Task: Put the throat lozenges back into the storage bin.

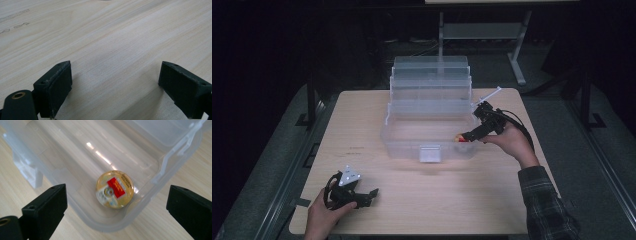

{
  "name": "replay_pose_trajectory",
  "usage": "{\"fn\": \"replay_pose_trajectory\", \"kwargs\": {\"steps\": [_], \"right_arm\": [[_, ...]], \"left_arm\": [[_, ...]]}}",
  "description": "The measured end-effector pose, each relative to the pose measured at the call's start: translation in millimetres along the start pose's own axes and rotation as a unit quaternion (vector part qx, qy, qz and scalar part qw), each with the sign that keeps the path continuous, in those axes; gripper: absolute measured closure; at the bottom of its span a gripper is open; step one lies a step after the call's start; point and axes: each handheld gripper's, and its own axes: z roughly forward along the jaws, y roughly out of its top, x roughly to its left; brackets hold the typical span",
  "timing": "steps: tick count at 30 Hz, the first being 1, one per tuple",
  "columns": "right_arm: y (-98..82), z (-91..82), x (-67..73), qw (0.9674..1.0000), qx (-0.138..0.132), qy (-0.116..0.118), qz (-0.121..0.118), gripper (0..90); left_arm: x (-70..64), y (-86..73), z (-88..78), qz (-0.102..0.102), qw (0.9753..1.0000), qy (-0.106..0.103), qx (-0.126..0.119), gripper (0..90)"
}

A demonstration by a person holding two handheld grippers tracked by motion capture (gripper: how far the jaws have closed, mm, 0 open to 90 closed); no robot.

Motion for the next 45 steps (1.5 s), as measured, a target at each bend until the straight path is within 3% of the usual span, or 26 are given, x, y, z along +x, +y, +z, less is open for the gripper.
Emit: {"fn": "replay_pose_trajectory", "kwargs": {"steps": [12, 24, 31, 45], "right_arm": [[-36.9, -10.7, 0.6, 0.9999, -0.005, -0.009, 0.011, 2.3], [-75.9, -9.1, -4.7, 0.9996, -0.003, -0.017, 0.024, 1.2], [-97.9, -7.0, -0.1, 0.9993, 0.006, -0.023, 0.03, 0.0], [-141.1, -0.8, 8.1, 0.9986, -0.005, -0.038, 0.036, 0.0]], "left_arm": [[-0.1, 0.1, 0.2, -0.001, 1.0, 0.0, 0.0, 10.7], [-0.1, 0.1, 0.2, -0.001, 1.0, 0.0, 0.0, 10.7], [-0.1, 0.1, 0.2, -0.001, 1.0, 0.0, 0.0, 10.7], [-0.1, 0.0, 0.2, -0.001, 1.0, 0.0, -0.001, 10.7]]}}
